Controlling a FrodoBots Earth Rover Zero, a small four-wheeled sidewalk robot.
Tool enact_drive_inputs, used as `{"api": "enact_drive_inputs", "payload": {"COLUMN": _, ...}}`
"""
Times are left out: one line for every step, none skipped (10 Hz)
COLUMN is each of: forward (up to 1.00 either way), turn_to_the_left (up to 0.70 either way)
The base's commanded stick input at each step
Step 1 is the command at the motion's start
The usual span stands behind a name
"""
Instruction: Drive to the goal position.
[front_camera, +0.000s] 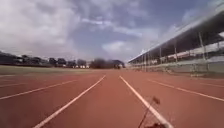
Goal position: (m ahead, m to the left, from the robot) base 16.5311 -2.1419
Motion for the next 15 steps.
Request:
{"api": "enact_drive_inputs", "payload": {"forward": 0.70, "turn_to_the_left": 0.00}}
{"api": "enact_drive_inputs", "payload": {"forward": 0.70, "turn_to_the_left": 0.00}}
{"api": "enact_drive_inputs", "payload": {"forward": 0.70, "turn_to_the_left": 0.00}}
{"api": "enact_drive_inputs", "payload": {"forward": 0.70, "turn_to_the_left": 0.00}}
{"api": "enact_drive_inputs", "payload": {"forward": 0.70, "turn_to_the_left": 0.00}}
{"api": "enact_drive_inputs", "payload": {"forward": 0.70, "turn_to_the_left": 0.00}}
{"api": "enact_drive_inputs", "payload": {"forward": 0.70, "turn_to_the_left": 0.00}}
{"api": "enact_drive_inputs", "payload": {"forward": 0.70, "turn_to_the_left": 0.00}}
{"api": "enact_drive_inputs", "payload": {"forward": 0.70, "turn_to_the_left": 0.00}}
{"api": "enact_drive_inputs", "payload": {"forward": 0.70, "turn_to_the_left": 0.00}}
{"api": "enact_drive_inputs", "payload": {"forward": 0.70, "turn_to_the_left": 0.00}}
{"api": "enact_drive_inputs", "payload": {"forward": 0.70, "turn_to_the_left": 0.00}}
{"api": "enact_drive_inputs", "payload": {"forward": 0.70, "turn_to_the_left": 0.00}}
{"api": "enact_drive_inputs", "payload": {"forward": 0.70, "turn_to_the_left": 0.00}}
{"api": "enact_drive_inputs", "payload": {"forward": 0.70, "turn_to_the_left": 0.00}}
